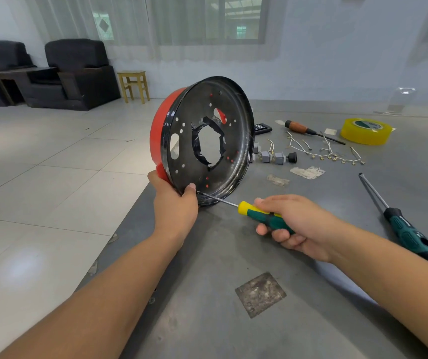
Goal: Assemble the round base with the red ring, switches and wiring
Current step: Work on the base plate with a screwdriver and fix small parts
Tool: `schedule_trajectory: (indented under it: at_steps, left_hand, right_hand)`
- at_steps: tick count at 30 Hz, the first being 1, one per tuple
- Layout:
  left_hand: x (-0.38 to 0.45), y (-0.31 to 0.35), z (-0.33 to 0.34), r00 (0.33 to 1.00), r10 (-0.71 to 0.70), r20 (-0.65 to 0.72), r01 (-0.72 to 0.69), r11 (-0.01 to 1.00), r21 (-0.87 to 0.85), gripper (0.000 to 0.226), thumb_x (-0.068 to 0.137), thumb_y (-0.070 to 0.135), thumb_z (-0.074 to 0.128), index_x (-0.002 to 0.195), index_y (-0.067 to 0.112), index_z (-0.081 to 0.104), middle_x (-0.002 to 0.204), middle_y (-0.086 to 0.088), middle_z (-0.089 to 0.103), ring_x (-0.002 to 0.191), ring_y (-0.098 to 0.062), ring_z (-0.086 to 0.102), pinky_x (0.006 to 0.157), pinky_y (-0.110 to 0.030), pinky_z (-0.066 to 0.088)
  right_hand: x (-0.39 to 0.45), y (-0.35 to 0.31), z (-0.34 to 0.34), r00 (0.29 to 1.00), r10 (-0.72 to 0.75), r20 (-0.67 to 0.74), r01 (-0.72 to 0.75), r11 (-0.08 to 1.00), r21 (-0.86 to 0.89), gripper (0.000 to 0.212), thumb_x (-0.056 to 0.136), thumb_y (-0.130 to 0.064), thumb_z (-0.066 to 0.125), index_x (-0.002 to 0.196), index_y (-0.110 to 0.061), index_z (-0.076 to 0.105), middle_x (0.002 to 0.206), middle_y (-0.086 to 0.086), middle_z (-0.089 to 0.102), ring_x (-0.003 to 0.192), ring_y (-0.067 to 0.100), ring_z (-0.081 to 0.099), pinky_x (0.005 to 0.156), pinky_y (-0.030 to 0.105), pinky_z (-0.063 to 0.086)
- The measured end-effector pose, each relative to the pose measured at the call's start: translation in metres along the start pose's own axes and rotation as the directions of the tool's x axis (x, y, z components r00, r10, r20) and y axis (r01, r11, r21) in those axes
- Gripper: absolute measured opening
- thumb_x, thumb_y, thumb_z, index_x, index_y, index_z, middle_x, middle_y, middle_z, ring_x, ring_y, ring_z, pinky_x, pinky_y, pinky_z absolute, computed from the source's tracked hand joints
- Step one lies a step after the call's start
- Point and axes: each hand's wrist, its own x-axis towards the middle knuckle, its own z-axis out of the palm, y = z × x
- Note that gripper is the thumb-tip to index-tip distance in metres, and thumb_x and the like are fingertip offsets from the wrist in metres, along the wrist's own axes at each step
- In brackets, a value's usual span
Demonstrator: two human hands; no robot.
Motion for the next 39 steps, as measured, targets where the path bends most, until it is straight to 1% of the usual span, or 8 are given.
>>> schedule_trajectory:
  at_steps: [4, 10, 16, 19, 26, 31, 36, 39]
  left_hand:
    - [-0.001, -0.001, 0.0, 1.0, -0.006, -0.007, 0.006, 1.0, -0.003, 0.054, 0.098, 0.011, 0.063, 0.114, 0.047, 0.026, 0.106, 0.023, 0.058, 0.102, -0.014, 0.066, 0.097, -0.055, 0.059]
    - [-0.004, 0.001, 0.001, 1.0, 0.014, 0.003, -0.014, 1.0, 0.021, 0.051, 0.098, 0.01, 0.063, 0.122, 0.039, 0.028, 0.107, 0.024, 0.058, 0.102, -0.01, 0.065, 0.098, -0.054, 0.059]
    - [-0.008, 0.004, 0.001, 1.0, 0.029, 0.008, -0.03, 0.998, 0.056, 0.054, 0.099, 0.01, 0.063, 0.133, 0.034, 0.028, 0.108, 0.024, 0.057, 0.102, -0.012, 0.065, 0.099, -0.054, 0.058]
    - [-0.009, 0.006, 0.001, 1.0, 0.022, 0.004, -0.022, 0.998, 0.06, 0.056, 0.099, 0.01, 0.063, 0.138, 0.029, 0.028, 0.107, 0.024, 0.056, 0.104, -0.018, 0.066, 0.099, -0.054, 0.058]
    - [-0.013, 0.009, 0.001, 1.0, 0.027, 0.003, -0.028, 0.996, 0.082, 0.053, 0.1, 0.01, 0.062, 0.138, 0.026, 0.029, 0.11, 0.022, 0.058, 0.108, -0.024, 0.066, 0.099, -0.054, 0.058]
    - [-0.014, 0.009, 0.002, 1.0, 0.028, 0.011, -0.029, 0.996, 0.079, 0.054, 0.1, 0.009, 0.061, 0.14, 0.026, 0.029, 0.11, 0.023, 0.059, 0.108, -0.024, 0.067, 0.1, -0.053, 0.057]
    - [-0.014, 0.01, 0.002, 1.0, 0.022, 0.003, -0.022, 0.997, 0.071, 0.056, 0.099, 0.009, 0.062, 0.141, 0.027, 0.029, 0.109, 0.024, 0.058, 0.108, -0.025, 0.068, 0.099, -0.053, 0.058]
    - [-0.015, 0.01, 0.002, 1.0, 0.029, 0.004, -0.029, 0.996, 0.085, 0.057, 0.099, 0.009, 0.062, 0.142, 0.027, 0.029, 0.108, 0.025, 0.057, 0.103, -0.017, 0.066, 0.099, -0.053, 0.058]
  right_hand:
    - [0.0, -0.001, -0.005, 0.972, -0.224, -0.07, 0.187, 0.921, -0.343, 0.045, 0.077, -0.031, 0.088, 0.105, -0.016, 0.056, 0.081, 0.0, 0.069, 0.042, 0.013, 0.048, 0.039, 0.021, 0.034]
    - [-0.008, 0.013, -0.007, 0.738, -0.673, 0.047, 0.174, 0.123, -0.977, 0.027, 0.097, -0.056, 0.053, 0.102, -0.03, 0.061, 0.085, -0.012, 0.061, 0.083, 0.022, 0.062, 0.065, 0.034, 0.046]
    - [-0.008, 0.003, 0.003, 0.999, 0.006, -0.052, -0.01, 0.997, -0.075, 0.036, 0.1, -0.045, 0.06, 0.109, -0.011, 0.067, 0.07, 0.005, 0.071, 0.044, 0.013, 0.044, 0.036, 0.019, 0.029]
    - [-0.006, 0.003, -0.002, 0.986, -0.142, -0.085, 0.108, 0.943, -0.316, 0.049, 0.078, -0.053, 0.082, 0.108, -0.022, 0.059, 0.084, 0.0, 0.072, 0.046, 0.012, 0.049, 0.042, 0.023, 0.036]
    - [-0.01, 0.012, -0.007, 0.726, -0.685, 0.054, 0.158, 0.09, -0.983, 0.042, 0.092, -0.066, 0.042, 0.095, -0.028, 0.06, 0.081, -0.01, 0.063, 0.077, 0.023, 0.061, 0.062, 0.035, 0.046]
    - [-0.008, 0.002, 0.002, 0.987, -0.09, -0.131, 0.049, 0.955, -0.292, 0.043, 0.101, -0.048, 0.058, 0.101, -0.008, 0.072, 0.064, -0.002, 0.07, 0.044, 0.011, 0.052, 0.039, 0.02, 0.034]
    - [-0.007, -0.002, 0.0, 0.981, -0.165, -0.098, 0.126, 0.938, -0.323, 0.043, 0.079, -0.039, 0.085, 0.104, -0.015, 0.06, 0.078, 0.003, 0.069, 0.045, 0.015, 0.051, 0.037, 0.023, 0.034]
    - [-0.012, 0.002, -0.005, 0.851, -0.521, -0.064, 0.279, 0.553, -0.786, 0.028, 0.087, -0.049, 0.073, 0.095, -0.025, 0.062, 0.086, -0.006, 0.07, 0.067, 0.015, 0.069, 0.06, 0.03, 0.053]
